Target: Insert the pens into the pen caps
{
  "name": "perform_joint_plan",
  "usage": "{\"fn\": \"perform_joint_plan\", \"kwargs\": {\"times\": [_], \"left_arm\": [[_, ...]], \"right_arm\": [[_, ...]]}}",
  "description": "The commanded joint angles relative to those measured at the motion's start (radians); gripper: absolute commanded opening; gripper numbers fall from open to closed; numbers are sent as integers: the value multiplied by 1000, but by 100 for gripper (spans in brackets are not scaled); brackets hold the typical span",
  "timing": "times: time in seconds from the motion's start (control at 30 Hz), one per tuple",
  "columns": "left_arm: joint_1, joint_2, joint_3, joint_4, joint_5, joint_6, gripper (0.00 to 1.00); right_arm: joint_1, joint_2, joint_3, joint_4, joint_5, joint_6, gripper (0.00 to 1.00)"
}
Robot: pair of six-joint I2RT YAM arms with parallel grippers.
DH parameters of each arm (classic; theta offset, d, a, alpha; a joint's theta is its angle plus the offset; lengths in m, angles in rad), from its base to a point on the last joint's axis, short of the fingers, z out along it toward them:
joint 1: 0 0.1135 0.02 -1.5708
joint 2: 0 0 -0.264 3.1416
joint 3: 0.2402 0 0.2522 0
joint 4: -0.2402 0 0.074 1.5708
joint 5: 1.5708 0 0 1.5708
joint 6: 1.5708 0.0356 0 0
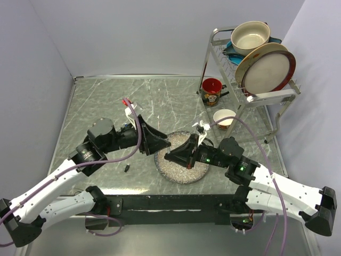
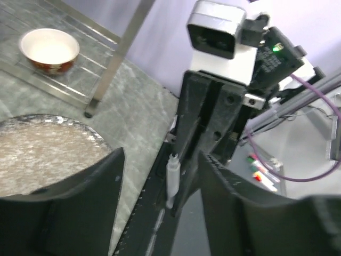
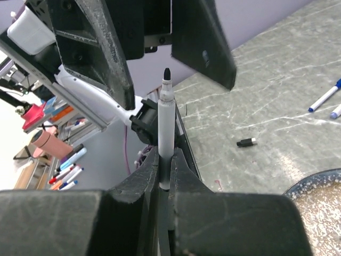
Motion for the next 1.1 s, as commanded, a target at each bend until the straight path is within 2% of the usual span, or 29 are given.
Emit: {"fn": "perform_joint_plan", "kwargs": {"times": [0.0,0.13,0.23,0.27,0.3,0.33,0.4,0.47,0.5,0.63,0.7,0.83,0.87,0.93,1.07], "left_arm": [[-2,6,85,-88,-86,101,65],[-2,12,136,-249,-227,194,70],[-2,-2,139,-367,-452,218,74],[-2,-3,138,-405,-582,230,77],[-2,-3,116,-462,-655,218,89],[-2,0,98,-484,-739,203,93],[-2,32,72,-565,-875,191,96],[-2,110,84,-629,-939,177,97],[-2,144,104,-669,-983,175,93],[-2,315,127,-809,-1010,152,88],[-1,438,153,-818,-902,175,83],[2,659,220,-881,-869,186,79],[15,754,243,-936,-863,174,78],[33,855,292,-975,-838,169,72],[77,857,274,-934,-719,210,70]], "right_arm": [[9,-48,-4,19,45,2,0],[9,-119,-26,-32,132,-5,0],[7,-174,-38,-90,212,-8,0],[7,-189,-47,-98,235,-8,0],[7,-220,-51,-118,243,-8,0],[7,-235,-52,-129,250,-11,0],[7,-280,-60,-141,250,-5,0],[7,-300,-57,-153,253,-2,0],[7,-311,-51,-165,246,-7,0],[7,-338,-37,-202,285,-56,0],[7,-360,-43,-221,299,-57,0],[7,-383,-57,-210,295,-59,0],[7,-378,-51,-213,295,-62,0],[7,-366,-35,-224,299,-73,0],[7,-355,-32,-221,281,-76,0]]}}
